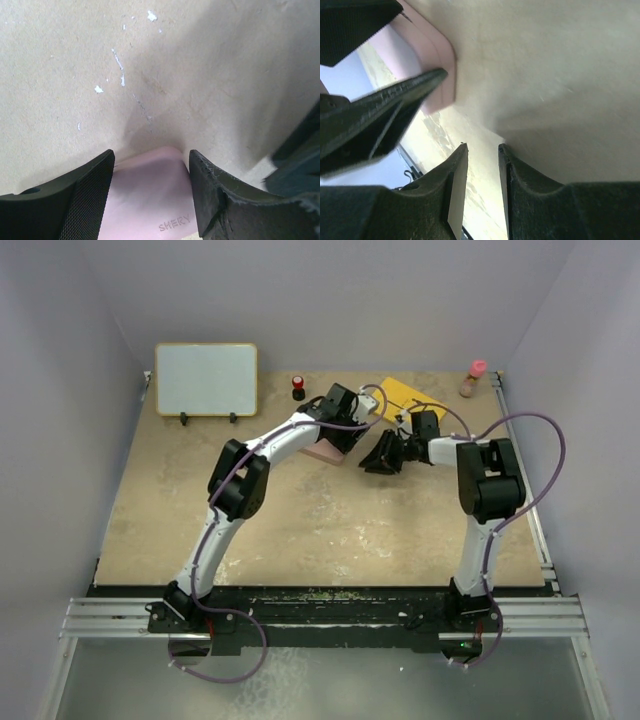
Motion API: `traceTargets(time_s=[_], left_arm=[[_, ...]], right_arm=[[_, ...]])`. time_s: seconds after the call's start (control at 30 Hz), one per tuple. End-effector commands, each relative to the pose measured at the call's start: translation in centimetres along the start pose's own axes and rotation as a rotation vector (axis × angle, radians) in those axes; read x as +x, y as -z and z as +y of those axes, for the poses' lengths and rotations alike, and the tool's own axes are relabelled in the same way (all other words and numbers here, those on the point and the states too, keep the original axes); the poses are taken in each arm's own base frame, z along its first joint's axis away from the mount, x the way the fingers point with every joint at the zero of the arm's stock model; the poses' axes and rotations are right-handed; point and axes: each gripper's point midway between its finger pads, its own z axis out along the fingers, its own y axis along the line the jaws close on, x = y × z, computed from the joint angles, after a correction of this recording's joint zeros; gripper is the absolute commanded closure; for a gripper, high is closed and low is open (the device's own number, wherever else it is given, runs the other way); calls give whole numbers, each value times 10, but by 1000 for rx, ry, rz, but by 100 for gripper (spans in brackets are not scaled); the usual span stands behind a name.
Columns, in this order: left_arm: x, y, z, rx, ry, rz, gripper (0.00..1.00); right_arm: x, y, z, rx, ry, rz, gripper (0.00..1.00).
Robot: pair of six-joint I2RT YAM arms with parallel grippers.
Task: Organize the sunglasses
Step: Reset both arms
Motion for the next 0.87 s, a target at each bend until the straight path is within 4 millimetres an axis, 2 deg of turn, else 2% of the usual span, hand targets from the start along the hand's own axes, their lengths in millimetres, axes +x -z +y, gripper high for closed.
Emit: traceTargets(time_s=[0.0, 0.07, 0.17, 0.23, 0.33, 0.4, 0.43, 0.5, 0.6, 0.63, 0.67, 0.73, 0.83], left_arm=[[19, 6, 10, -41, -4, 82, 36], [-3, 23, 13, -48, -7, 32, 36], [-49, 67, 22, -79, 2, -72, 35], [-81, 107, 27, -89, 11, -157, 33], [-126, 178, 38, -129, -4, -308, 31], [-148, 228, 50, -189, -1, -395, 22], [-155, 252, 58, -230, 7, -427, 14], [-163, 296, 70, -302, 26, -467, 5], [-152, 345, 82, -394, 47, -477, 2], [-147, 367, 83, -420, 44, -498, 2], [-143, 384, 84, -443, 39, -516, 2], [-135, 409, 85, -486, 25, -550, 2], [-129, 441, 89, -555, 23, -623, 2]], right_arm=[[1, 36, -1, -1, 31, -22, 64], [-1, 51, 4, -12, 33, -46, 64], [-9, 79, 19, 47, 96, -94, 64], [-24, 106, 28, 158, 156, -161, 63], [-40, 155, 58, 261, 256, -270, 60], [-46, 192, 84, 307, 313, -353, 59], [-47, 217, 102, 316, 346, -416, 58], [-47, 256, 130, 333, 393, -523, 54], [-39, 313, 166, 350, 453, -675, 35], [-34, 328, 176, 345, 476, -717, 29], [-29, 342, 184, 343, 492, -755, 15], [-20, 362, 193, 342, 507, -815, 1], [-14, 372, 181, 409, 448, -832, 0]])
